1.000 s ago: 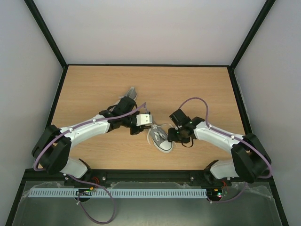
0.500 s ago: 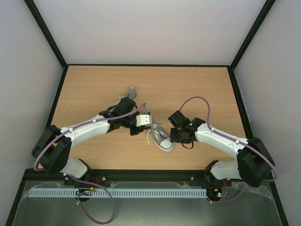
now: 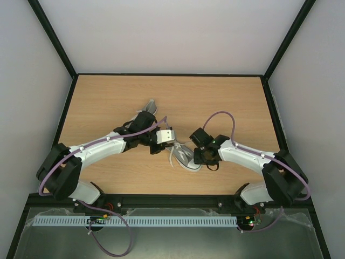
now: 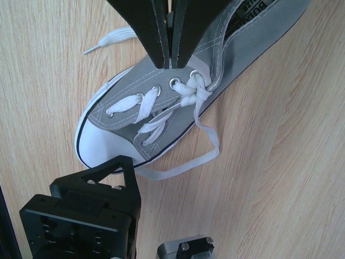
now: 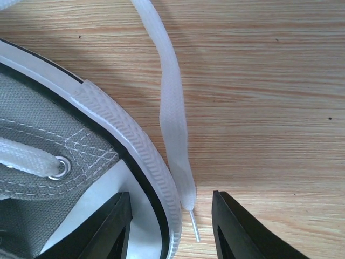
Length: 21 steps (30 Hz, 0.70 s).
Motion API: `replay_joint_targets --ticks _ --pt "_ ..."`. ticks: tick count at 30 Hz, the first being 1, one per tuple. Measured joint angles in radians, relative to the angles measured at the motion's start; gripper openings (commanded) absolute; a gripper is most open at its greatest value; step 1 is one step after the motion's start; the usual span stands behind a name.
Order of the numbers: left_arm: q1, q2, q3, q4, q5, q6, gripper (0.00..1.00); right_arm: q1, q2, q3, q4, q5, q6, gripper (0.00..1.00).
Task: Tie the shoes
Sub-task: Tie the shoelace on the shoe.
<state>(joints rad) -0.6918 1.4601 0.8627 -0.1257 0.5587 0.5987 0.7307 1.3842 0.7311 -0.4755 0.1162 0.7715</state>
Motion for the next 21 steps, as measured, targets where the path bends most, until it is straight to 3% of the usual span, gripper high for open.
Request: replay_joint_targets --ticks 10,21 --pt "0.0 0.0 0.0 0.0 -0.002 0.002 0.02 -0.003 0.036 0.058 -0.039 -0.012 -0.067 0.41" --pt "0.0 0.0 0.0 -0.001 -0.005 0.011 0.02 -0.085 -0.031 0.152 -0.027 -0.071 -0.117 0.4"
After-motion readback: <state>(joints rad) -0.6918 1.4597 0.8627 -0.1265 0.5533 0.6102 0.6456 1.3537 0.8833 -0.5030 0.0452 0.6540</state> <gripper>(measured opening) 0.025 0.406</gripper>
